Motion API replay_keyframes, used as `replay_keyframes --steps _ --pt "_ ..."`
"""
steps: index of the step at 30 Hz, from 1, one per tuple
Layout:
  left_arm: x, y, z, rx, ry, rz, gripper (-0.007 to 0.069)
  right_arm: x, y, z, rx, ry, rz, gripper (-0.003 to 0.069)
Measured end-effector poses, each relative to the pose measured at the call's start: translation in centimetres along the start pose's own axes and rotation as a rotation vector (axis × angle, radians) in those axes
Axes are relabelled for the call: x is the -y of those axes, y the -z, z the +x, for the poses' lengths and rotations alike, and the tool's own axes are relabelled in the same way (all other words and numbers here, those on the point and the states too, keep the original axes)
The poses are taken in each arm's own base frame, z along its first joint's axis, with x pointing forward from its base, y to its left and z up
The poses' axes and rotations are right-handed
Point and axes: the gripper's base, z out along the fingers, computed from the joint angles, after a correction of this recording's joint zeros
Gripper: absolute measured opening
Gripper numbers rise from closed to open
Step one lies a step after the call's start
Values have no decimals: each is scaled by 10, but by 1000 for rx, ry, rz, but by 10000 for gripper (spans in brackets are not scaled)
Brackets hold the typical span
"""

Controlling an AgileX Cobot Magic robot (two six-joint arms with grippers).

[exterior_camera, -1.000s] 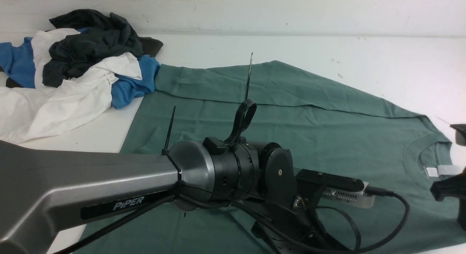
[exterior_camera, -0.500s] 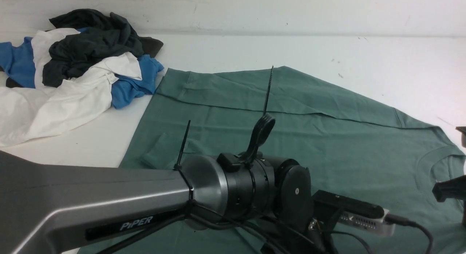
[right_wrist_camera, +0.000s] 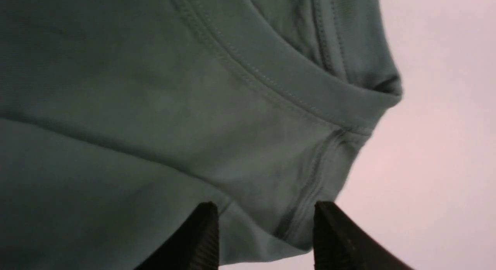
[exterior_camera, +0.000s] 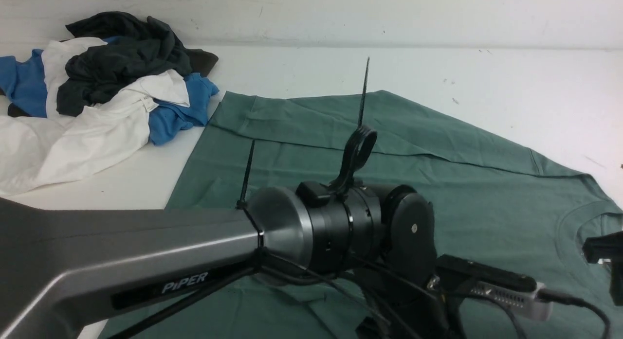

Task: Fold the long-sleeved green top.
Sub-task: Use the left arm to clamp the cuff farthest from it

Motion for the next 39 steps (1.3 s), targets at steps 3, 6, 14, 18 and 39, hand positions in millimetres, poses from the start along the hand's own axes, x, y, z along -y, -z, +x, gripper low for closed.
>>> replay_keyframes --steps 3,6,14,18,39 --pt "3 25 -4 -4 -44 -77 375 -8 14 9 45 -3 -105 295" --pt "-5 49 -8 24 -39 -174 272 -12 25 20 84 11 -175 239" --pt "-122 96 -33 142 219 -360 -4 -51 12 57 18 195 -274 0" --pt "-182 102 -39 192 328 -382 -4 -87 6 65 75 316 -285 -10" --pt "-306 193 -52 514 560 -442 -4 -157 -38 80 20 496 -154 -11"
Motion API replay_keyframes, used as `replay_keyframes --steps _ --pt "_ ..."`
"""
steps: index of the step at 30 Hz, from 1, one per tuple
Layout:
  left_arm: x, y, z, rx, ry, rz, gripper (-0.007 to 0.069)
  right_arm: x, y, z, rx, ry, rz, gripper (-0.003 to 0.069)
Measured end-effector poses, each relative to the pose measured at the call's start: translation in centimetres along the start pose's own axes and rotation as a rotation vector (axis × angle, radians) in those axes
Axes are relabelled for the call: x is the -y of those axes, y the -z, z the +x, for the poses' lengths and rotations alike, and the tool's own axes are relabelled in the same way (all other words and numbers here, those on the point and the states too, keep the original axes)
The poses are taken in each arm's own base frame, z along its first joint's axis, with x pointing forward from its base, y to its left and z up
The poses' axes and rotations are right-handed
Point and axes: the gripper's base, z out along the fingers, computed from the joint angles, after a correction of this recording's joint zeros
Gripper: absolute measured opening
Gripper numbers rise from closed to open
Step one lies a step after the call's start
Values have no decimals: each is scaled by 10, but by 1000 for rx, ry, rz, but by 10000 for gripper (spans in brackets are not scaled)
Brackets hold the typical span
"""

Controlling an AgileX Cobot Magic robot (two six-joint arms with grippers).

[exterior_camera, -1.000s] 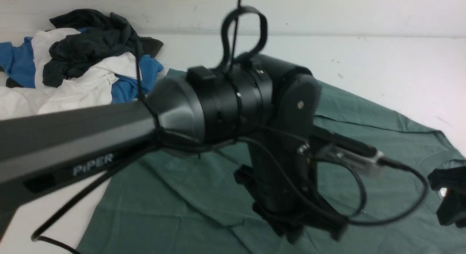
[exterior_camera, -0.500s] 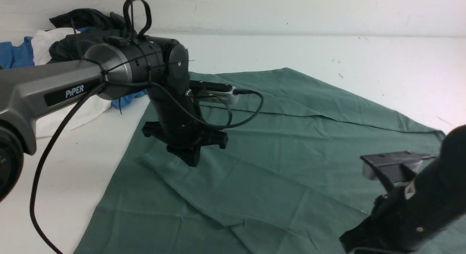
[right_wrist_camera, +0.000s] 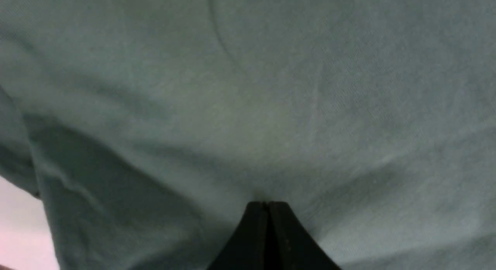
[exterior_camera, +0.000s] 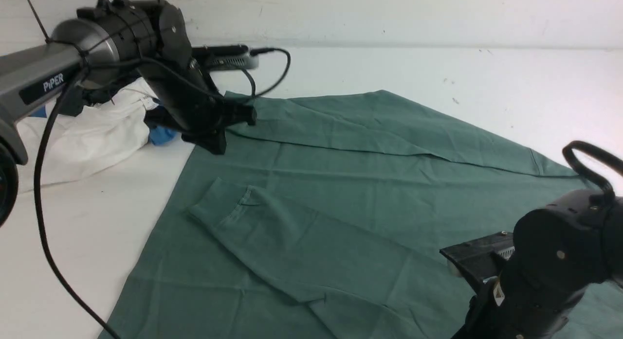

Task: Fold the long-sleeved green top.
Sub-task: Use the left arm to clamp the cuff farthest from it

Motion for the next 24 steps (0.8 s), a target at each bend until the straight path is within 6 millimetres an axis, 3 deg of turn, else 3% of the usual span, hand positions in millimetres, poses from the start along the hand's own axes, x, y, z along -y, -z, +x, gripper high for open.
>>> replay_keyframes --steps 3,4,7,14,18,19,24 --pt "-7 2 -18 48 17 1 -4 1 0 1 -6 -2 11 -11" --pt "-11 -2 -31 83 26 3 -4 2 0 1 -8 -2 20 -11" --pt "-14 -15 -46 119 29 6 -3 2 0 1 -9 -2 27 -11" --pt "-20 -59 -57 147 32 4 84 2 0 2 -22 -4 31 -11" --pt "-27 -88 -56 154 81 1 218 2 0 3 -36 -5 33 -11" --pt "-31 -100 -55 159 129 2 290 2 0 4 -43 -5 29 -11" --pt "-33 -104 -61 230 246 22 426 1 0 4 -48 4 21 -11"
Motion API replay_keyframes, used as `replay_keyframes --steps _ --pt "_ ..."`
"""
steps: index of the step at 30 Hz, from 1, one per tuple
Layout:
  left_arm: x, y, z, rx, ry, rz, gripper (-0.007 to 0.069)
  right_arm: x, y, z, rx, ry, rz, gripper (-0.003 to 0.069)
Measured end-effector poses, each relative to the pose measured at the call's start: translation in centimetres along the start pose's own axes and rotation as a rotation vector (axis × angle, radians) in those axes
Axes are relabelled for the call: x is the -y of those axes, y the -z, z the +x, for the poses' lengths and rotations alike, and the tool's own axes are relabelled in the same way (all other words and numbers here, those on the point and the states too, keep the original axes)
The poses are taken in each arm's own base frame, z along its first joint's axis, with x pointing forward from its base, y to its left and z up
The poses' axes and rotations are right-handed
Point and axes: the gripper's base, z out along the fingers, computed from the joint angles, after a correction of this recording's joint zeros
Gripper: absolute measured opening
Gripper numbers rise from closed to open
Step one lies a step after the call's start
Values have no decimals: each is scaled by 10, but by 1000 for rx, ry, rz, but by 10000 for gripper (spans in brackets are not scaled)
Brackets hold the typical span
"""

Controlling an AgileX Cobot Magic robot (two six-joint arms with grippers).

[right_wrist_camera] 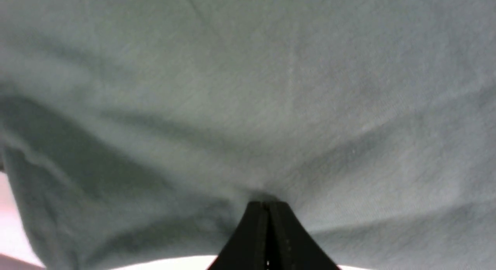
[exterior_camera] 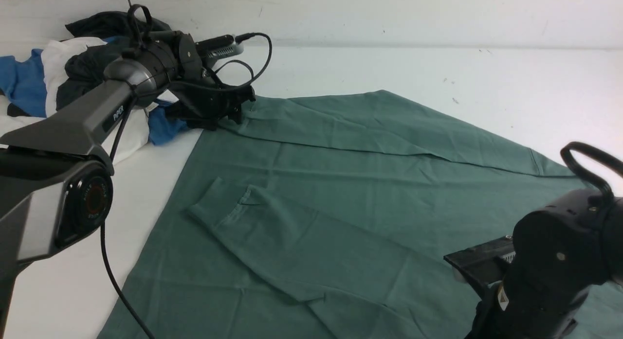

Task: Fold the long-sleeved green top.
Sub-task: Use the left arm to clamp the cuff farthest from it

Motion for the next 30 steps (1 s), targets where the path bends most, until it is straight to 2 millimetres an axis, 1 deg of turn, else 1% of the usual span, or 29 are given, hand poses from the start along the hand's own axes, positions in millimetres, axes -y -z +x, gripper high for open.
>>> replay_keyframes --steps 1,5,8,10,11,12,15,16,19,21,23,27,28,30 --pt "0 -2 0 12 21 4 444 0 0 0 0 2 -2 -11" --pt "0 -5 0 18 40 9 458 0 0 0 -1 8 -4 -11" --pt "-1 -9 0 33 50 20 456 0 0 0 -1 19 -4 -11" --pt "0 -10 -1 45 54 27 440 0 0 0 -1 25 -5 -11" --pt "0 -11 -1 52 54 29 398 0 0 0 -1 31 -5 -11" --pt "0 -11 -1 53 54 30 391 0 0 0 -1 31 -5 -11" --pt "-1 -12 -1 54 54 29 228 0 0 0 0 34 -5 -11" --pt "-1 -13 -1 53 55 28 152 0 0 0 1 36 -5 -11" --pt "-2 -14 0 51 56 27 30 -1 0 -1 7 38 -6 -11" --pt "-2 -14 0 45 57 28 6 -1 0 -1 8 39 -5 -11" --pt "-2 -13 0 40 57 26 3 -1 0 -1 9 40 -6 -11" --pt "3 3 -5 35 34 29 -1 -1 0 -1 10 40 -6 -11" --pt "3 4 -5 37 31 30 -1 -1 0 -1 10 40 -6 -11" --pt "8 16 -11 47 9 39 -1 -1 0 -1 12 40 -6 -11"
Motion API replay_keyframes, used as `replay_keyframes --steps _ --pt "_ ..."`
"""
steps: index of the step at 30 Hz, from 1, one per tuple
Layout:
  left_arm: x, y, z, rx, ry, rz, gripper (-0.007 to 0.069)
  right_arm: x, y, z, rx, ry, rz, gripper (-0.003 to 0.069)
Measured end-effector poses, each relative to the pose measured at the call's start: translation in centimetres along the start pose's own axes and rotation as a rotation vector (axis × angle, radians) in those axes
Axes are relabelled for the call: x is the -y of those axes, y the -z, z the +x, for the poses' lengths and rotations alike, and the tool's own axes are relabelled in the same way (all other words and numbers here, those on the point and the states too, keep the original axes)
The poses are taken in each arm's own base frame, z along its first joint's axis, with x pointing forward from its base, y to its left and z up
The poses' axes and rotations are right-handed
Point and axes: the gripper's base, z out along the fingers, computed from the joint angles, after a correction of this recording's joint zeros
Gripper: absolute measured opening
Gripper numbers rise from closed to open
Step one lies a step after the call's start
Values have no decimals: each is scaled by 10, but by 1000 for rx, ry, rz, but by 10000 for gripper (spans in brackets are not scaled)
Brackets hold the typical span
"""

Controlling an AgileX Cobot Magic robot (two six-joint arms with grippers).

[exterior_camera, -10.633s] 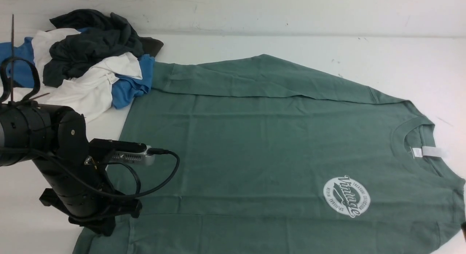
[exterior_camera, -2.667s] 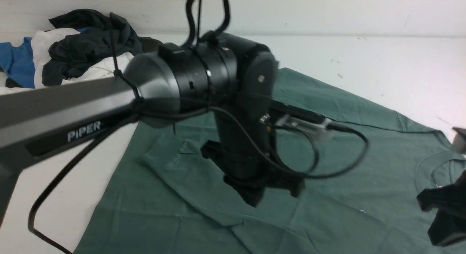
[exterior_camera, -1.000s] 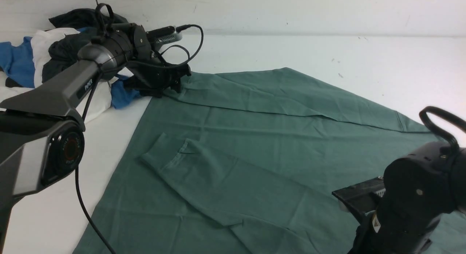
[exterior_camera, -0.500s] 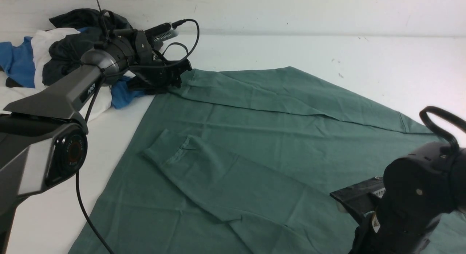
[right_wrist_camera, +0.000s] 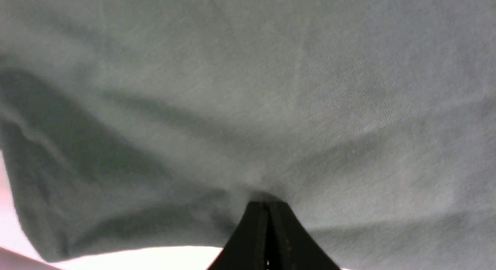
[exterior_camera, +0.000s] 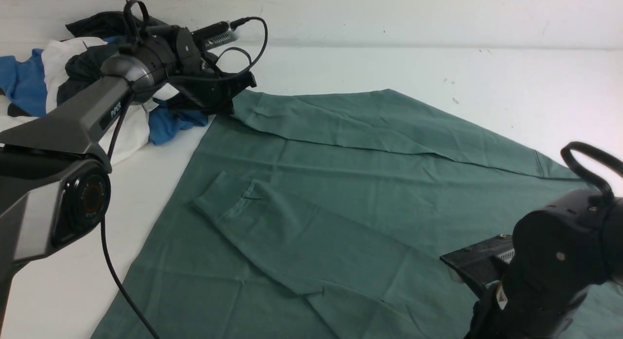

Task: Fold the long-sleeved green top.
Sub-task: Use the left arm to drag and drop the cuff onto the cuff closest to the left arm

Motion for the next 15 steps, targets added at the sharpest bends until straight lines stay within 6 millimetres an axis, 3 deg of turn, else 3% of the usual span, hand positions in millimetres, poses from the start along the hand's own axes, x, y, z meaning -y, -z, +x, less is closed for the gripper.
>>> replay_keyframes --steps 4,15 --pt "6 16 -5 -1 -41 7 -1 0 0 -1 8 0 -1 -11" --pt "26 95 -15 -109 -164 10 -1 15 7 -7 65 31 137 -11"
